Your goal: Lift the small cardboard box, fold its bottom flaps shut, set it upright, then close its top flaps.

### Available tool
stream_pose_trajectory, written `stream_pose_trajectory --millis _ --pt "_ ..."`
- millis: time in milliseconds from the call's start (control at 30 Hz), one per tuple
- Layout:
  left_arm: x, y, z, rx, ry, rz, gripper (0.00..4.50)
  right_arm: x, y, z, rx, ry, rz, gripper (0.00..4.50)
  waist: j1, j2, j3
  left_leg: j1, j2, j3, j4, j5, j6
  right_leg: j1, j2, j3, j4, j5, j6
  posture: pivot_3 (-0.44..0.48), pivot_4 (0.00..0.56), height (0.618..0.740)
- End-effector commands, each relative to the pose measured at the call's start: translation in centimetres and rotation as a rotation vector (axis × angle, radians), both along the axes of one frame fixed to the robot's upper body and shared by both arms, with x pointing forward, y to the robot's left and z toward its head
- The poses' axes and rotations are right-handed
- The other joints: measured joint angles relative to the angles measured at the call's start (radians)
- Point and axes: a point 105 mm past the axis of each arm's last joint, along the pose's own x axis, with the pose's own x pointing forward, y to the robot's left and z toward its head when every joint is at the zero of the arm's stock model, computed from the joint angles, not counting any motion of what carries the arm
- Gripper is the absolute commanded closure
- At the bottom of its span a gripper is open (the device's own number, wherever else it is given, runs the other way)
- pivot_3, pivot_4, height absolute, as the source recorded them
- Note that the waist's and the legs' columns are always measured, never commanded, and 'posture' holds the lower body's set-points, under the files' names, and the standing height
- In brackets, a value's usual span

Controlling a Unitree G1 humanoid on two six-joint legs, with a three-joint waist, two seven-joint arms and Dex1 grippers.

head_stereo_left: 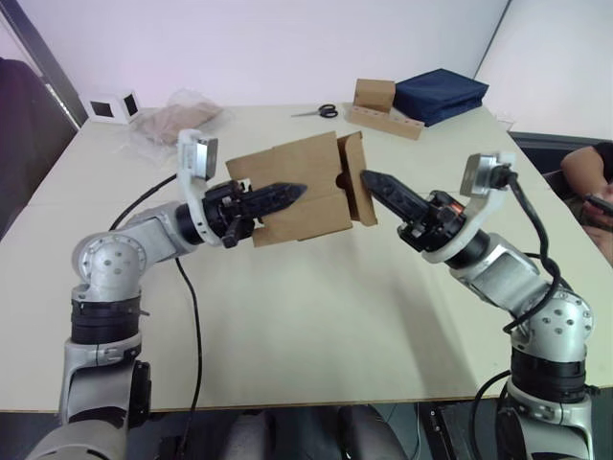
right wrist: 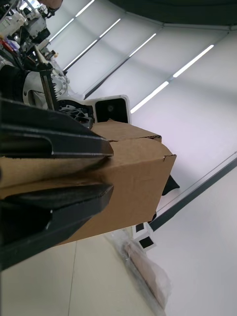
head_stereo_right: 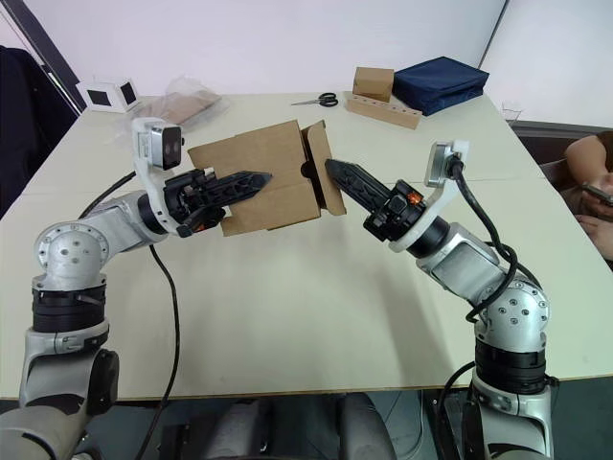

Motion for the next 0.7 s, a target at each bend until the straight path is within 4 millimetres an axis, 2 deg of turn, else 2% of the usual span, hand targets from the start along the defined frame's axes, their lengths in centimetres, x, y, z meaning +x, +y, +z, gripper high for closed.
stream_pose_trajectory --millis 33,700 --pt "-0.77 0.09 1.42 -0.018 -0.067 -0.015 4.50 -0.21 -0.20 1.09 0.009 -0.049 -0.007 3.53 0.000 0.000 0.000 0.000 0.000 0.000 0.000 0.000 0.000 0.000 0.000 0.000 0.000 0.000 0.000 0.000 0.150 0.740" --pt "-0.47 -0.49 1.15 -0.011 -0.074 -0.006 4.50 0.21 0.75 1.43 -0.014 -0.080 -0.049 3.53 0.000 0.000 0.000 0.000 0.000 0.000 0.000 0.000 0.000 0.000 0.000 0.000 0.000 0.000 0.000 0.000 0.150 0.740"
